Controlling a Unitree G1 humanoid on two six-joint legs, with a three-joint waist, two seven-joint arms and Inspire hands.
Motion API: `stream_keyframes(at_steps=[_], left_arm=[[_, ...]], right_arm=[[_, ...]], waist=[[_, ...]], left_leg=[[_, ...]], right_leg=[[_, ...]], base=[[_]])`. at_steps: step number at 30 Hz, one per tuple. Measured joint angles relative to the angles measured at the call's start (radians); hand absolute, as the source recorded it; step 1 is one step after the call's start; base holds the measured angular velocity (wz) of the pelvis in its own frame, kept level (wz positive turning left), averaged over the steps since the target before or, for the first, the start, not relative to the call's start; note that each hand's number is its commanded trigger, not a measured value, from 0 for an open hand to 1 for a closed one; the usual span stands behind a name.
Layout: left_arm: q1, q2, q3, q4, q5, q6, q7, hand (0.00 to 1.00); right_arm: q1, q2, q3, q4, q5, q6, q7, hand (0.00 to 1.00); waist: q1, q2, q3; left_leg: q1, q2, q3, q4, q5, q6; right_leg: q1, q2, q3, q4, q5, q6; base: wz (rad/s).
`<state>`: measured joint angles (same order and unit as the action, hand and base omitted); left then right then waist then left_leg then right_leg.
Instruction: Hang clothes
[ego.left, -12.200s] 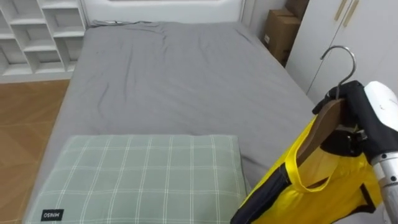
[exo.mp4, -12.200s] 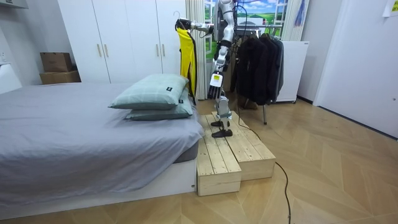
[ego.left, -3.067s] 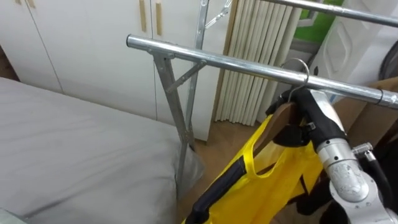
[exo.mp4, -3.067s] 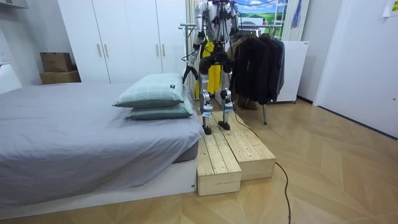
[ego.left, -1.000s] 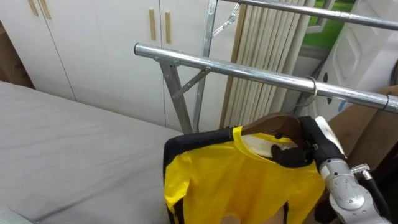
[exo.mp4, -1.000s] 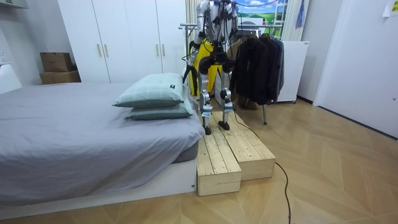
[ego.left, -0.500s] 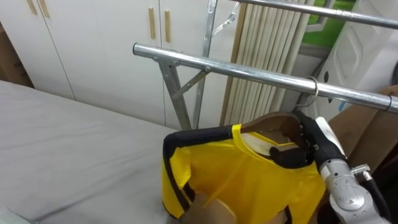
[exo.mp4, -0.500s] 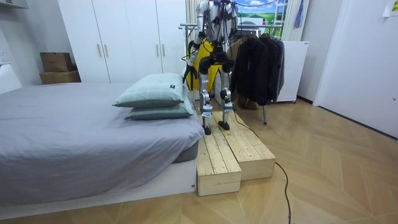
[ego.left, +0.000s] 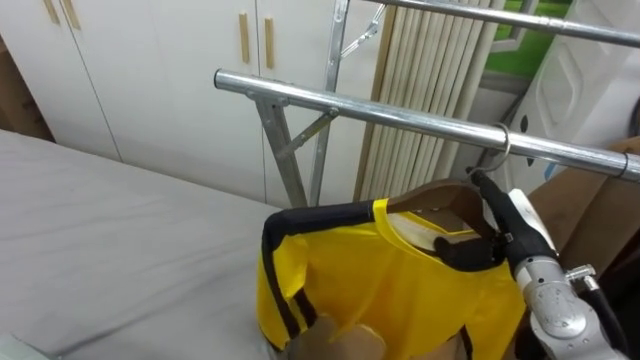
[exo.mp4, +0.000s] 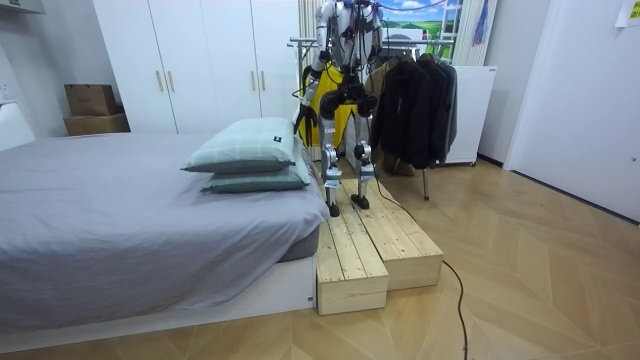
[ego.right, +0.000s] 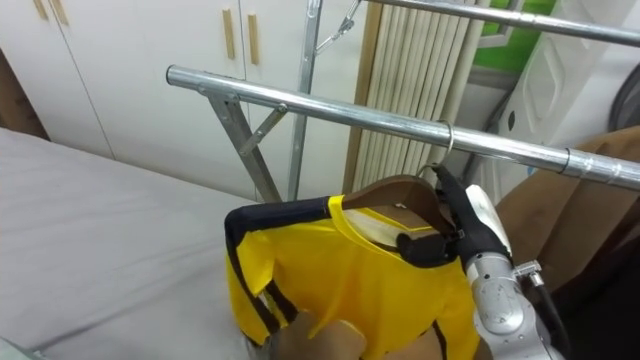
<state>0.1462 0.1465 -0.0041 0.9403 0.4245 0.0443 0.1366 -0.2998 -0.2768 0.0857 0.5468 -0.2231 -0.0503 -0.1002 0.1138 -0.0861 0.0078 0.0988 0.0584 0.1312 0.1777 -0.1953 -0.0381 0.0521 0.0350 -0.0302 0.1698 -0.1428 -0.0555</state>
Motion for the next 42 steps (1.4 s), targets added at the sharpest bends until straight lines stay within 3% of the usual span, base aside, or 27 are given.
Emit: stream_keyframes(at_steps=[14, 20, 26, 31, 37, 42], left_arm=[[-0.001, -0.001, 0.001, 0.0, 0.001, 0.001, -0.003, 0.0], [-0.002, -0.011, 0.001, 0.0, -0.001, 0.002, -0.017, 0.0], [-0.004, -0.011, 0.0, 0.001, -0.042, -0.001, -0.018, 0.0], [-0.007, -0.009, 0.0, 0.001, -0.084, -0.009, -0.018, 0.0], [-0.009, -0.009, 0.001, 0.004, -0.085, -0.035, -0.018, 0.0], [-0.011, -0.009, 0.001, 0.004, -0.085, -0.045, -0.018, 0.0]], right_arm=[[0.002, 0.0, -0.029, 0.0, 0.031, 0.01, -0.008, 0.0], [0.005, 0.0, -0.04, -0.001, 0.091, 0.01, -0.011, 0.0], [0.006, 0.001, -0.04, -0.01, 0.184, 0.009, -0.011, 0.0], [0.012, 0.001, -0.04, -0.04, 0.252, 0.008, -0.01, 0.0], [0.114, 0.001, -0.042, -0.159, 0.264, -0.011, 0.012, 0.0], [0.128, 0.001, -0.042, -0.174, 0.267, -0.014, 0.028, 0.0]], waist=[[-0.002, 0.002, -0.0015], [-0.009, 0.016, -0.0147], [-0.031, 0.016, -0.014], [-0.053, 0.007, -0.0088], [-0.06, 0.008, -0.0073], [-0.065, 0.013, -0.0038]], left_leg=[[-0.002, 0.0, 0.003, 0.0, 0.0, 0.0], [0.001, 0.0, 0.003, 0.001, 0.0, 0.0], [0.002, 0.0, 0.003, 0.001, 0.0, 0.0], [0.002, 0.0, 0.004, 0.0, 0.0, 0.0], [0.001, 0.0, 0.006, -0.001, 0.0, 0.0], [0.001, 0.0, 0.01, -0.008, 0.0, 0.0]], right_leg=[[-0.004, 0.0, 0.001, -0.001, 0.0, 0.0], [-0.002, -0.001, 0.002, 0.004, 0.0, 0.0], [-0.002, -0.001, 0.004, 0.001, 0.0, -0.001], [-0.002, 0.0, 0.005, 0.0, 0.0, 0.0], [-0.002, 0.0, 0.006, 0.0, 0.0, 0.0], [-0.009, 0.001, 0.014, 0.0, 0.0, 0.0]], base=[[0.0], [0.0], [0.0], [0.0], [0.0], [-0.05]])
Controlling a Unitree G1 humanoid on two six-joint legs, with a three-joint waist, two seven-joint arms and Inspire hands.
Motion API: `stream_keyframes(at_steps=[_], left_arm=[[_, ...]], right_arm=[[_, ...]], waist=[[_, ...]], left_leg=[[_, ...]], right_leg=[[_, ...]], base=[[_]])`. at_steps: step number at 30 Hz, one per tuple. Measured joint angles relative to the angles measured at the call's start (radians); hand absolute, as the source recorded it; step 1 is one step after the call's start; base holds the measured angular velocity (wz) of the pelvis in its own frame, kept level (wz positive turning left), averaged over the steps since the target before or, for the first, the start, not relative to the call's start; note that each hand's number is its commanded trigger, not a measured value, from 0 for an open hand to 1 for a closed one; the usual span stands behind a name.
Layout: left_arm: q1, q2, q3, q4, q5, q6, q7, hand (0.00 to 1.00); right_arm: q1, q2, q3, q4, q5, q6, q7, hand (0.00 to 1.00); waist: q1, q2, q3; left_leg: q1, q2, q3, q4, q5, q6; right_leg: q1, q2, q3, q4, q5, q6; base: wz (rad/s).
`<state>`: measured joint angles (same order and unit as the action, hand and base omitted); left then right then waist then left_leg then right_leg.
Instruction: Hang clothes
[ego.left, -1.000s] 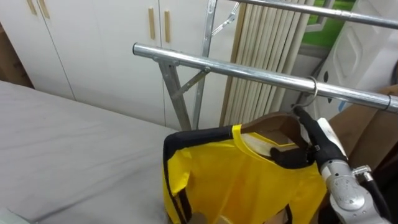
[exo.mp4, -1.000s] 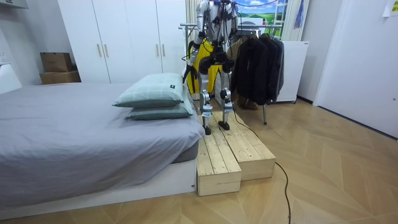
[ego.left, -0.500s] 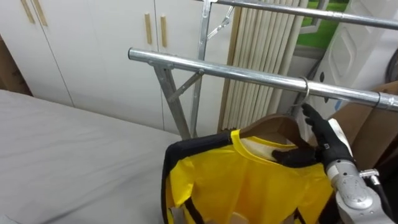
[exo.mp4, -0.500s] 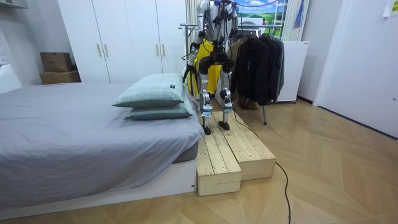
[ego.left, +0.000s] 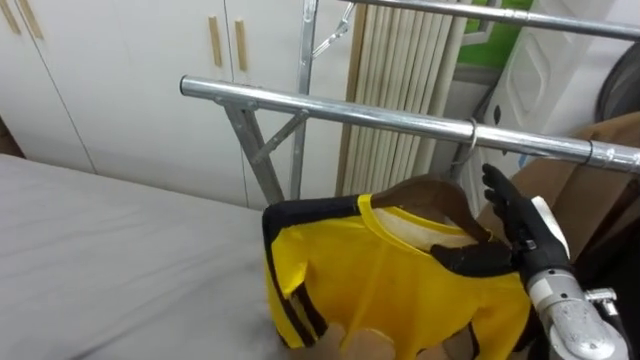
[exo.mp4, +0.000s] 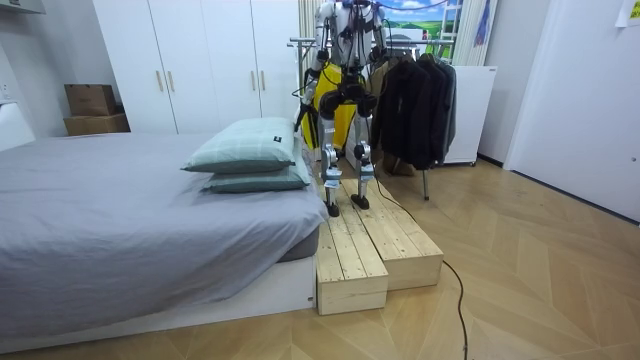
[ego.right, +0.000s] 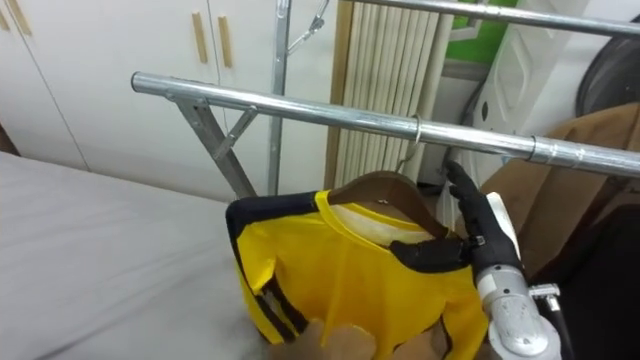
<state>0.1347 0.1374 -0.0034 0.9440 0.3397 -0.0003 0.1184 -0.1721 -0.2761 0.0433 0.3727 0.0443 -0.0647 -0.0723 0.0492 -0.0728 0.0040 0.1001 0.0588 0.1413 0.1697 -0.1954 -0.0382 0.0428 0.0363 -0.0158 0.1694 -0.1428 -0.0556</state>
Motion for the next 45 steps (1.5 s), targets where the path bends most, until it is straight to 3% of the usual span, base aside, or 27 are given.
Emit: stream_keyframes(at_steps=[8, 20, 26, 34, 38, 45], left_arm=[[0.0, 0.001, 0.0, 0.001, 0.0, -0.002, 0.0, 0.0], [-0.001, -0.001, -0.002, -0.003, 0.024, -0.014, 0.001, 0.0], [0.002, -0.001, -0.002, 0.001, 0.023, -0.022, 0.01, 0.0], [0.003, -0.001, -0.002, 0.001, 0.005, -0.031, 0.009, 0.0], [0.004, 0.001, -0.001, 0.013, 0.005, -0.05, 0.009, 0.0], [0.012, 0.007, 0.0, 0.047, 0.005, -0.069, 0.015, 0.0]], right_arm=[[0.004, 0.001, 0.0, -0.003, 0.032, 0.0, 0.003, 0.0], [0.12, 0.01, -0.004, -0.105, 0.062, -0.013, 0.031, 0.0], [0.191, 0.018, -0.003, -0.105, 0.068, -0.013, 0.028, 0.0], [0.229, 0.025, -0.003, -0.034, 0.249, -0.009, 0.05, 0.0], [0.233, 0.029, -0.003, -0.009, 0.265, -0.022, 0.063, 0.0], [0.249, 0.075, -0.008, 0.194, 0.233, -0.032, 0.062, 0.0]], waist=[[-0.019, 0.0, 0.0001], [-0.019, 0.012, -0.0042], [-0.019, 0.022, -0.0023], [-0.023, 0.013, 0.0009], [-0.031, 0.01, -0.0002], [-0.047, 0.016, -0.0031]], left_leg=[[0.0, 0.0, 0.014, -0.002, 0.0, 0.0], [0.002, 0.0, 0.02, -0.004, 0.0, 0.0], [0.016, 0.0, 0.023, -0.008, 0.0, 0.0], [0.021, 0.002, 0.047, -0.011, 0.0, 0.0], [0.023, 0.001, 0.05, -0.011, 0.0, 0.0], [0.022, 0.0, 0.05, -0.011, 0.0, 0.0]], right_leg=[[-0.009, 0.001, 0.014, 0.0, 0.0, 0.0], [-0.009, 0.002, 0.022, 0.001, 0.0, 0.0], [-0.006, 0.005, 0.039, 0.001, 0.0, 0.0], [-0.009, 0.008, 0.057, 0.001, 0.001, 0.002], [-0.009, 0.008, 0.064, 0.0, 0.002, 0.003], [-0.009, 0.008, 0.064, -0.001, 0.002, 0.003]], base=[[-0.05], [-0.01], [-0.09], [-0.06], [-0.05], [0.0]])
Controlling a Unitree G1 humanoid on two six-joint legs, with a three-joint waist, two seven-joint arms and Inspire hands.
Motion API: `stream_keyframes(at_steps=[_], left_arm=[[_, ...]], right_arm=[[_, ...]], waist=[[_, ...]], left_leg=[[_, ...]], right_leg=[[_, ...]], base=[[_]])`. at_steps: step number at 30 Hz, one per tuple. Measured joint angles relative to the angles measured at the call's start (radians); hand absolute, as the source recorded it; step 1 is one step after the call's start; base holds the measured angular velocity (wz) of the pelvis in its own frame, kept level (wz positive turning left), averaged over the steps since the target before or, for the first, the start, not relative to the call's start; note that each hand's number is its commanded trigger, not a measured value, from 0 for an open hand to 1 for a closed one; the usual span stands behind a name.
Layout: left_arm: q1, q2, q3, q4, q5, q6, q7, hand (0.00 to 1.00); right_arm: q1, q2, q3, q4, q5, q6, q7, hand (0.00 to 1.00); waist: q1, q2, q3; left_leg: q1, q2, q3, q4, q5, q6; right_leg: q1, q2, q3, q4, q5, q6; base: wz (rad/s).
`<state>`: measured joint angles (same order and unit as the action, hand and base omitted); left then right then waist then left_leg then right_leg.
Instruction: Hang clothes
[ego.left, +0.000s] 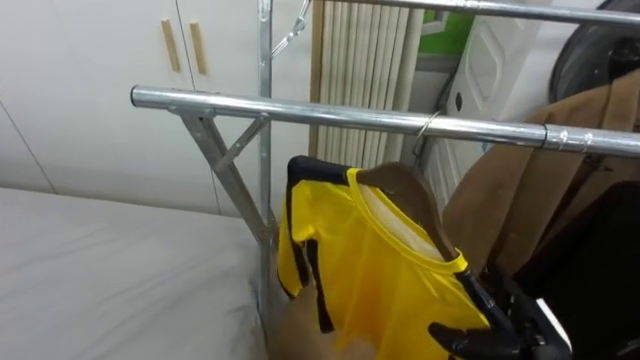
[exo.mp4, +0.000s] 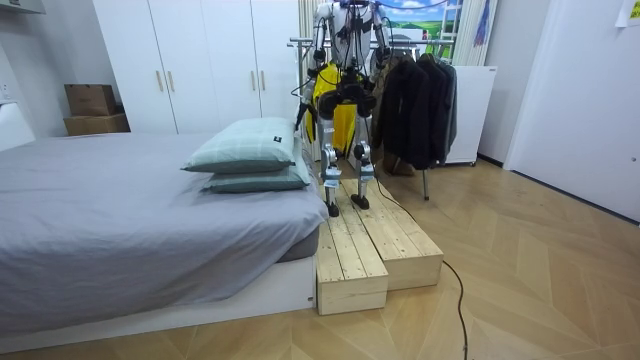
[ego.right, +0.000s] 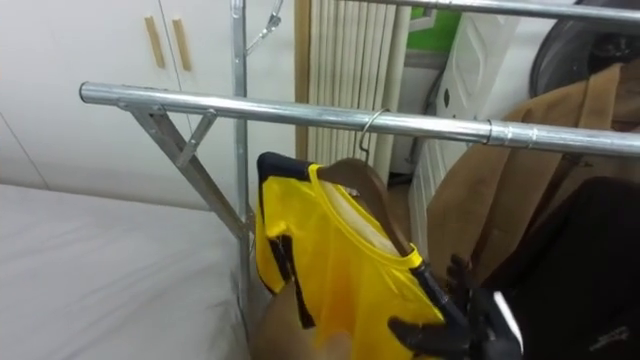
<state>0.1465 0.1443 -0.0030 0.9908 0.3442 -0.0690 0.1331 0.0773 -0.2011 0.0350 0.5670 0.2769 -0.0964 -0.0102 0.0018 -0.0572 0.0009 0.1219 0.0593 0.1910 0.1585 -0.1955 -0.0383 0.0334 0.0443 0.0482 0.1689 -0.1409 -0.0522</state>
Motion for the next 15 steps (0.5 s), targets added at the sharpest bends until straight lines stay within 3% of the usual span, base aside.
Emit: stream_keyframes(at_steps=[5, 15], left_arm=[[0.009, -0.004, 0.002, 0.003, -0.001, -0.009, 0.01, 0.0], [-0.018, 0.002, 0.002, 0.122, -0.06, -0.051, 0.017, 0.0]], right_arm=[[0.037, 0.012, -0.018, 0.138, -0.02, -0.006, 0.008, 0.0], [0.065, 0.02, -0.041, 0.467, -0.075, -0.028, -0.001, 0.0]], waist=[[-0.012, 0.008, -0.0051], [-0.051, 0.007, -0.0027]], left_leg=[[-0.001, 0.0, -0.001, 0.0, 0.0, 0.0], [0.006, -0.001, 0.001, -0.001, 0.0, 0.0]], right_leg=[[0.003, -0.001, -0.006, 0.0, 0.0, 0.0], [0.002, 0.0, 0.01, 0.001, -0.002, 0.001]], base=[[0.02], [-0.03]])
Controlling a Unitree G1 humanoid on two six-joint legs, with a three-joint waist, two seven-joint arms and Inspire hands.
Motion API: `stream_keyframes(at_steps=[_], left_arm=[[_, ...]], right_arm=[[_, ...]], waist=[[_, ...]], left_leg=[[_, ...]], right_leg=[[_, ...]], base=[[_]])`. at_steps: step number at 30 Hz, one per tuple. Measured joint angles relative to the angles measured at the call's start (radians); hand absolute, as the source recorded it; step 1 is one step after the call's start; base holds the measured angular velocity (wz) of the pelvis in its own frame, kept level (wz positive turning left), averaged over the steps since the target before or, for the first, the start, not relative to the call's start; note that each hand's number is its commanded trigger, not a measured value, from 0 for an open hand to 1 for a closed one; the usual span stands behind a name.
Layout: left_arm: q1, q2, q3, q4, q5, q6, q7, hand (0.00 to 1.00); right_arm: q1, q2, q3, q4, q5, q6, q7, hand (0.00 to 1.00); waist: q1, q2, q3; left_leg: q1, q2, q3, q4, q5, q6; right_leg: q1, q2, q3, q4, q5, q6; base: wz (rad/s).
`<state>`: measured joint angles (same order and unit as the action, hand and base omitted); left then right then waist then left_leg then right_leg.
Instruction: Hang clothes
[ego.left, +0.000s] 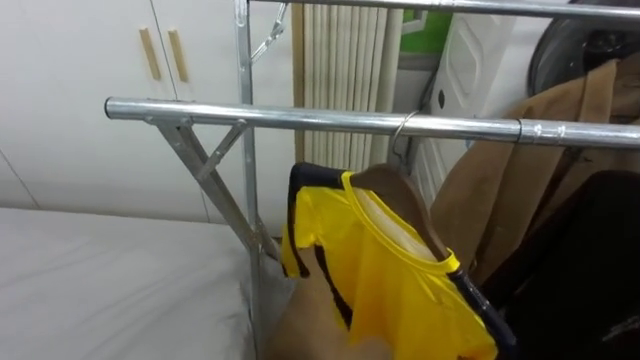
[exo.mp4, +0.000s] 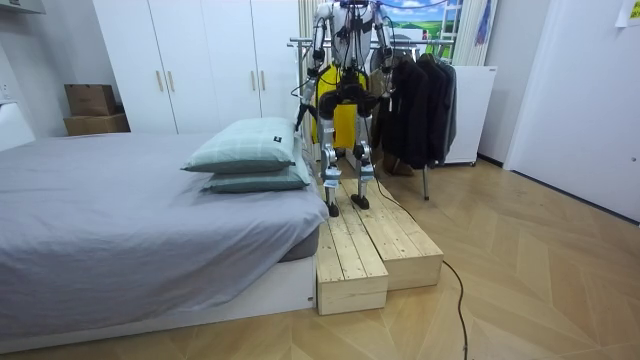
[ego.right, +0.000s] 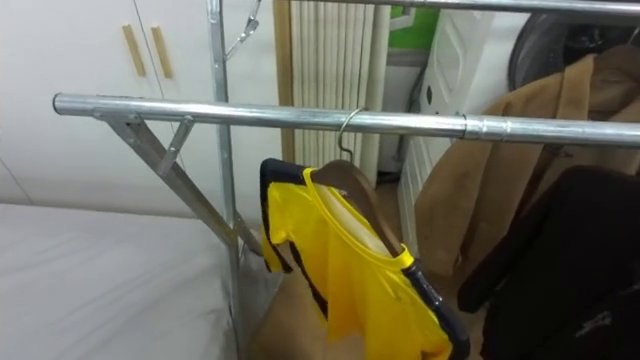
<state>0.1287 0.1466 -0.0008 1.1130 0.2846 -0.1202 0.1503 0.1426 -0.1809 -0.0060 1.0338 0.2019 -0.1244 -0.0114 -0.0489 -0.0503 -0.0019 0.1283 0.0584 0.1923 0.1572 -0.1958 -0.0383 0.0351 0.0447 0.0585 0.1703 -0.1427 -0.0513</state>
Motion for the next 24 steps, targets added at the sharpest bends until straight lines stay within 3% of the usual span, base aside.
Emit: stream_keyframes(at_steps=[3, 6, 11, 14, 24], left_arm=[[-0.001, -0.001, -0.001, 0.017, -0.001, -0.001, 0.0, 0.0], [-0.001, -0.005, 0.001, 0.026, -0.005, -0.001, -0.004, 0.0], [0.002, -0.012, 0.001, 0.028, -0.028, 0.004, -0.017, 0.0], [0.002, -0.013, 0.002, 0.028, -0.041, 0.011, -0.035, 0.0], [-0.001, -0.014, 0.015, 0.029, -0.082, 0.068, -0.06, 0.0]], right_arm=[[0.003, 0.007, -0.018, 0.099, 0.001, -0.004, 0.005, 0.0], [0.03, 0.011, -0.02, 0.139, 0.009, -0.005, 0.021, 0.0], [0.053, 0.032, -0.041, 0.184, 0.015, -0.005, 0.042, 0.0], [0.073, 0.042, -0.068, 0.19, 0.014, -0.001, 0.054, 0.0], [0.074, 0.042, -0.111, 0.239, -0.025, 0.084, 0.055, 0.0]], waist=[[-0.001, 0.011, 0.0026], [0.0, 0.025, -0.0004], [-0.005, 0.034, -0.0035], [-0.015, 0.039, -0.0014], [-0.042, 0.042, -0.0007]], left_leg=[[0.004, 0.003, 0.0, -0.01, -0.006, 0.004], [0.004, 0.004, 0.002, -0.021, -0.008, 0.004], [0.006, 0.002, 0.008, -0.023, -0.008, 0.004], [0.005, 0.001, 0.008, -0.023, -0.008, 0.004], [0.009, 0.0, 0.015, -0.023, -0.007, 0.004]], right_leg=[[-0.004, 0.008, 0.013, 0.0, -0.001, 0.002], [-0.011, 0.007, 0.008, 0.001, 0.006, 0.003], [-0.016, 0.008, 0.019, 0.001, 0.006, 0.003], [-0.017, 0.008, 0.021, -0.001, 0.004, 0.005], [-0.019, 0.01, 0.039, 0.003, 0.003, 0.005]], base=[[-0.07], [-0.05], [-0.07], [-0.01], [-0.04]])
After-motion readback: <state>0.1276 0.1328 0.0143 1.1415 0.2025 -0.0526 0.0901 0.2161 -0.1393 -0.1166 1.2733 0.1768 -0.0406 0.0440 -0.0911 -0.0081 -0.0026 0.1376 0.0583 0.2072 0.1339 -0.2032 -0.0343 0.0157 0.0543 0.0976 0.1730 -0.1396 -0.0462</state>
